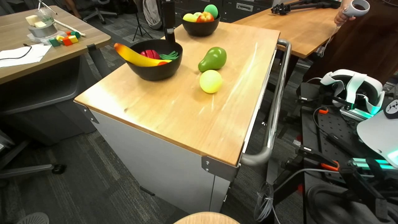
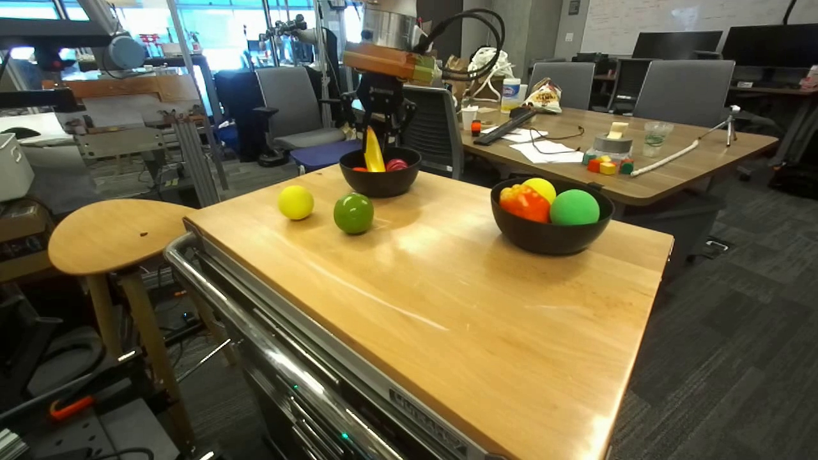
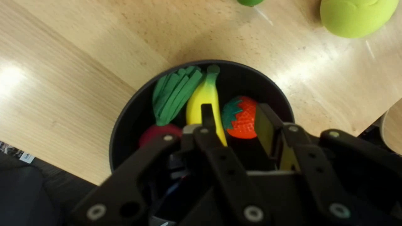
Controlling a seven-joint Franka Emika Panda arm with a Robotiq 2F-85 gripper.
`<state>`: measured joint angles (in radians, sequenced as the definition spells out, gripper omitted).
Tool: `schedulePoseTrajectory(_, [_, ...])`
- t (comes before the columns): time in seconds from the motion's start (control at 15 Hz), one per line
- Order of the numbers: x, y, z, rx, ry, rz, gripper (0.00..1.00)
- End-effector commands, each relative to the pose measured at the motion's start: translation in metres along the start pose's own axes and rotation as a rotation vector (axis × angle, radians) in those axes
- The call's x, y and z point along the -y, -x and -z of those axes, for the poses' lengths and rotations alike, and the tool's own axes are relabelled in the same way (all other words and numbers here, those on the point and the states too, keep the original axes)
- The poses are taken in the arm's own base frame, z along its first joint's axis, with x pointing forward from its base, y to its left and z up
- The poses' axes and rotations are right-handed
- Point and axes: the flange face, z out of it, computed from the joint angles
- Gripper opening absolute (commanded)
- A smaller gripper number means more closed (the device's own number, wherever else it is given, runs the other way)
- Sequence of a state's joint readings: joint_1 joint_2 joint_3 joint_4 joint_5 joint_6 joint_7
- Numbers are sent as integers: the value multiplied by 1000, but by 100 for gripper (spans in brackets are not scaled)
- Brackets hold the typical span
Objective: Remove the fruits and vegetables from the two black bowls
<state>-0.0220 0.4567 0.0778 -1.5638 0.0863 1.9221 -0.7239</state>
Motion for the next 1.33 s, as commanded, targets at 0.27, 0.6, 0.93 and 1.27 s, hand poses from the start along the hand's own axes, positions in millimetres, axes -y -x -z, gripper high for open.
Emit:
schedulePoseTrajectory(0.27, [-4,-36,-16,-28,-88,-6,87])
schedulePoseTrajectory(0.6, [-5,-47,-37,-9,-94,-26,75])
schedulePoseTrajectory(0.93, [-13,-47,-57,13,-104,-68,64])
schedulePoseTrajectory(1.27, [-11,-50,-61,23,-104,-87,61])
